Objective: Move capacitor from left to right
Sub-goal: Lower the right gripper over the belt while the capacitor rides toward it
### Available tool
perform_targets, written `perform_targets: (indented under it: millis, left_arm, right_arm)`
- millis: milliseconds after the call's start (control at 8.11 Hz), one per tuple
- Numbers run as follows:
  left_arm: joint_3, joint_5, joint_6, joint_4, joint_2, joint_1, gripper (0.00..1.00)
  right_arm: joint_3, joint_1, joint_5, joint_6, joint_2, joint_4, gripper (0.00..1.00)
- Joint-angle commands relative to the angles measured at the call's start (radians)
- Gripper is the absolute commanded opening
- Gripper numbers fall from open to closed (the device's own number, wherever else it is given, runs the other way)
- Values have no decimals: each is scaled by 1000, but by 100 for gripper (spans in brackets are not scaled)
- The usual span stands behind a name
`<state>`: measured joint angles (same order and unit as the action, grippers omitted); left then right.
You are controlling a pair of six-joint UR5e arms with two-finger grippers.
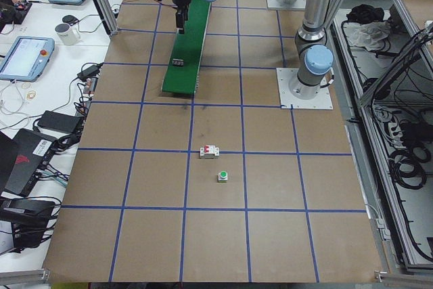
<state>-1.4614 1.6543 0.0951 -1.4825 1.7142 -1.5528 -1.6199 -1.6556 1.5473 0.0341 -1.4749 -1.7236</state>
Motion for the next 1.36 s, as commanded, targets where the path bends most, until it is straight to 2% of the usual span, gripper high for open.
perform_targets:
  millis: [0,370,740,986,1110,1233]
  left_arm:
    - [16,-4,-11,-39,-56,-12,100]
    - [7,-4,-11,-47,-96,-18,100]
    - [-59,-2,-6,-67,-132,-21,100]
    - [-68,-11,-9,-67,-149,-21,100]
    - [-66,-11,-9,-67,-151,-23,100]
    - [-70,-13,-18,-62,-145,-21,100]
  right_arm:
    - [-43,2,10,-8,139,-155,100]
    - [-43,5,25,1,240,-162,100]
    - [-46,16,-2,-5,275,-252,100]
    - [-89,95,-132,-35,275,-304,100]
    - [-147,121,-153,-66,275,-380,100]
    - [-178,123,-154,-69,274,-404,100]
